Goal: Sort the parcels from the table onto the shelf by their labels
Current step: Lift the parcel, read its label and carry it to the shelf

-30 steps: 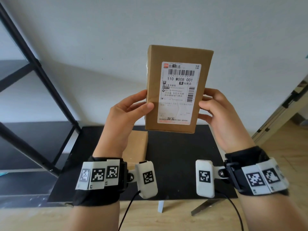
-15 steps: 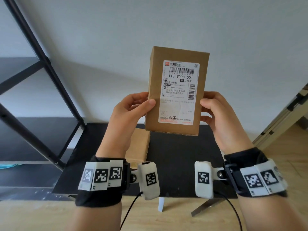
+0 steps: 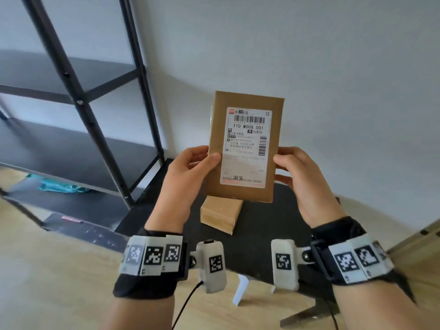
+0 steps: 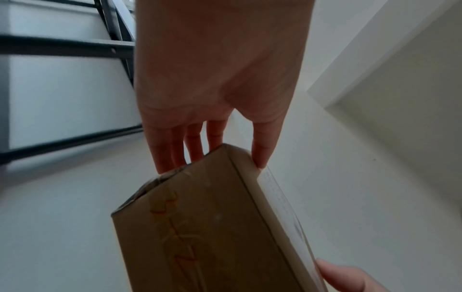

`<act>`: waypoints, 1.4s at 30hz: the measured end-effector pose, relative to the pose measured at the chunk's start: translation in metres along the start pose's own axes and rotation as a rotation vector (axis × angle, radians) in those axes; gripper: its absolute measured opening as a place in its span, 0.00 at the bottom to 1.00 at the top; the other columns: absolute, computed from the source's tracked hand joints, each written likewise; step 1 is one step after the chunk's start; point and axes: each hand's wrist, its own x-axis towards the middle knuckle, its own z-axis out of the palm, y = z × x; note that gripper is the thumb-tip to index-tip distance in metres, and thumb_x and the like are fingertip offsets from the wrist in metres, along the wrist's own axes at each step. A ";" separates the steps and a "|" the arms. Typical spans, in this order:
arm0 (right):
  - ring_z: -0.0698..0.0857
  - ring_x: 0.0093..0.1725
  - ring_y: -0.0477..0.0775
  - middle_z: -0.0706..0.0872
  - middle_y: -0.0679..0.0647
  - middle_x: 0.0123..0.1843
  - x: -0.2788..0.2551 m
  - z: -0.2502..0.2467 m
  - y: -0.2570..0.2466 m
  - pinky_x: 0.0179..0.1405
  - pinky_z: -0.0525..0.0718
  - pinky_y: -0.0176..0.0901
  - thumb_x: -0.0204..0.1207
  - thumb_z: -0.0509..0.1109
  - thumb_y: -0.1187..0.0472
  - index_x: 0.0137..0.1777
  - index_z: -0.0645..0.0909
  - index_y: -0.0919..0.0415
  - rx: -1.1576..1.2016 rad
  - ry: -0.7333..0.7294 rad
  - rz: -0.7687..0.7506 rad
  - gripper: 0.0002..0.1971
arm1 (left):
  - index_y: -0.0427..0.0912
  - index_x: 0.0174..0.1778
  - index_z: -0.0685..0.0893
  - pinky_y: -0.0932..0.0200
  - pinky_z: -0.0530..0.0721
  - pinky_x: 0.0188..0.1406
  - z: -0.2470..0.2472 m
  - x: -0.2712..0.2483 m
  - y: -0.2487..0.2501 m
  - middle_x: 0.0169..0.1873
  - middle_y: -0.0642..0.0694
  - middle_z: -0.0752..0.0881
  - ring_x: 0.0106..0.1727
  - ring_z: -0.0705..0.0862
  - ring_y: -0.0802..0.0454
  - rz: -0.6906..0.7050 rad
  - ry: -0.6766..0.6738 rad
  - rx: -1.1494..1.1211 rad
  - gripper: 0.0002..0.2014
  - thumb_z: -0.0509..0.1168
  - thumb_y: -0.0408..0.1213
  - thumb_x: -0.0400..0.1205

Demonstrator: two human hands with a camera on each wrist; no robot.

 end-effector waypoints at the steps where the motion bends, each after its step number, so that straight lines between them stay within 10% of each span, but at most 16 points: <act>1: 0.86 0.62 0.49 0.90 0.49 0.57 -0.001 0.013 -0.003 0.62 0.83 0.52 0.80 0.64 0.54 0.59 0.81 0.56 -0.007 -0.028 0.000 0.11 | 0.48 0.67 0.84 0.51 0.88 0.60 -0.013 -0.003 0.000 0.58 0.48 0.92 0.61 0.90 0.49 -0.006 0.028 -0.001 0.21 0.73 0.48 0.79; 9: 0.90 0.52 0.43 0.91 0.49 0.53 -0.032 0.154 -0.026 0.48 0.86 0.38 0.83 0.62 0.56 0.59 0.80 0.58 -0.012 -0.250 -0.011 0.10 | 0.48 0.67 0.83 0.48 0.90 0.59 -0.156 -0.041 0.001 0.57 0.48 0.91 0.60 0.90 0.49 -0.053 0.231 0.012 0.22 0.72 0.50 0.79; 15: 0.88 0.60 0.53 0.91 0.54 0.56 -0.075 0.293 -0.037 0.63 0.83 0.54 0.83 0.61 0.55 0.62 0.79 0.58 0.074 -0.362 0.085 0.13 | 0.46 0.67 0.83 0.50 0.91 0.58 -0.293 -0.075 0.004 0.58 0.47 0.91 0.60 0.90 0.49 -0.093 0.367 0.059 0.21 0.72 0.50 0.80; 20: 0.88 0.50 0.45 0.89 0.51 0.51 -0.111 0.401 -0.050 0.40 0.81 0.37 0.85 0.59 0.54 0.60 0.79 0.57 0.098 -0.457 0.104 0.11 | 0.43 0.68 0.83 0.49 0.91 0.58 -0.396 -0.104 0.000 0.58 0.45 0.91 0.60 0.90 0.48 -0.125 0.448 0.118 0.21 0.70 0.49 0.82; 26: 0.88 0.45 0.42 0.89 0.51 0.49 -0.130 0.503 -0.060 0.25 0.81 0.27 0.85 0.60 0.52 0.60 0.79 0.58 0.055 -0.551 0.110 0.13 | 0.42 0.69 0.83 0.70 0.88 0.35 -0.488 -0.124 -0.003 0.57 0.44 0.91 0.54 0.90 0.53 -0.113 0.526 0.095 0.18 0.66 0.44 0.86; 35: 0.90 0.38 0.37 0.91 0.50 0.47 -0.095 0.639 -0.073 0.30 0.83 0.26 0.86 0.60 0.51 0.56 0.82 0.56 0.017 -0.687 0.029 0.13 | 0.46 0.63 0.86 0.76 0.84 0.32 -0.593 -0.080 -0.009 0.50 0.48 0.92 0.46 0.90 0.60 -0.098 0.641 0.073 0.11 0.62 0.40 0.88; 42: 0.89 0.55 0.50 0.91 0.51 0.54 -0.018 0.751 -0.099 0.57 0.87 0.48 0.84 0.59 0.44 0.62 0.83 0.55 -0.051 -0.732 -0.061 0.19 | 0.44 0.68 0.84 0.76 0.84 0.33 -0.677 0.007 0.011 0.51 0.48 0.92 0.41 0.92 0.65 -0.077 0.683 0.079 0.14 0.63 0.38 0.88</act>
